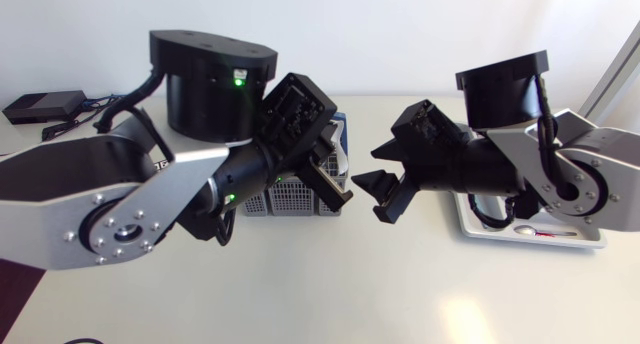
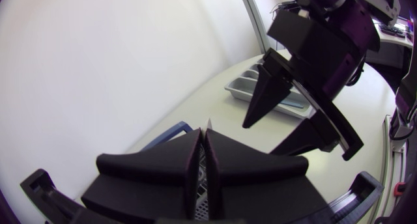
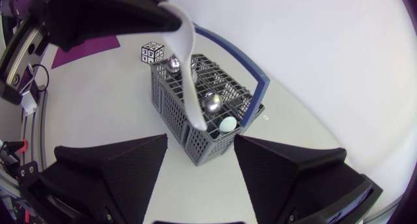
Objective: Transfer all utensils from the basket to the drawer tray.
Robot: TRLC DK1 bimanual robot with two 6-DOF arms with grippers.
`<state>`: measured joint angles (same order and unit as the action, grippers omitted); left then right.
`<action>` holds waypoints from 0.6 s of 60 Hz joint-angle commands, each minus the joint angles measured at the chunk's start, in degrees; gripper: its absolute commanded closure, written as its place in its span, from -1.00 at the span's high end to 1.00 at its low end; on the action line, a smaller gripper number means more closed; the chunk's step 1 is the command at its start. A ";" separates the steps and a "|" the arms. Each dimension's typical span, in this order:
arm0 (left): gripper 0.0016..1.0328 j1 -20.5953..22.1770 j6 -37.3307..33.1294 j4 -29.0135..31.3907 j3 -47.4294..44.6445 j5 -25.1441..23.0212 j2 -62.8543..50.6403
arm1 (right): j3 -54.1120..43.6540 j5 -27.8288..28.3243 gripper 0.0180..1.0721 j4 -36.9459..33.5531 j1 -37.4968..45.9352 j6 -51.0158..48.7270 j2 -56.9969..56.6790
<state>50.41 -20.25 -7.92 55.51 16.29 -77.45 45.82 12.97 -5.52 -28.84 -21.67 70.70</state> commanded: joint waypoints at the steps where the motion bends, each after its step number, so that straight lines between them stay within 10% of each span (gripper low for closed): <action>1: -0.92 -0.67 6.28 3.18 4.26 -2.14 -1.30 | 1.55 -0.58 0.42 1.21 -0.43 2.69 -0.82; 25: -0.94 -2.16 14.63 10.74 8.92 -10.67 -3.23 | 2.34 -1.55 0.37 4.02 -3.50 4.62 -0.91; 36: -0.94 -2.78 15.24 11.35 9.01 -11.72 -3.15 | 2.43 -1.90 -0.65 4.20 -4.03 4.44 -0.03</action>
<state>48.07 -6.55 3.18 62.76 5.28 -79.79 46.96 11.68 -1.65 -32.53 -18.39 70.28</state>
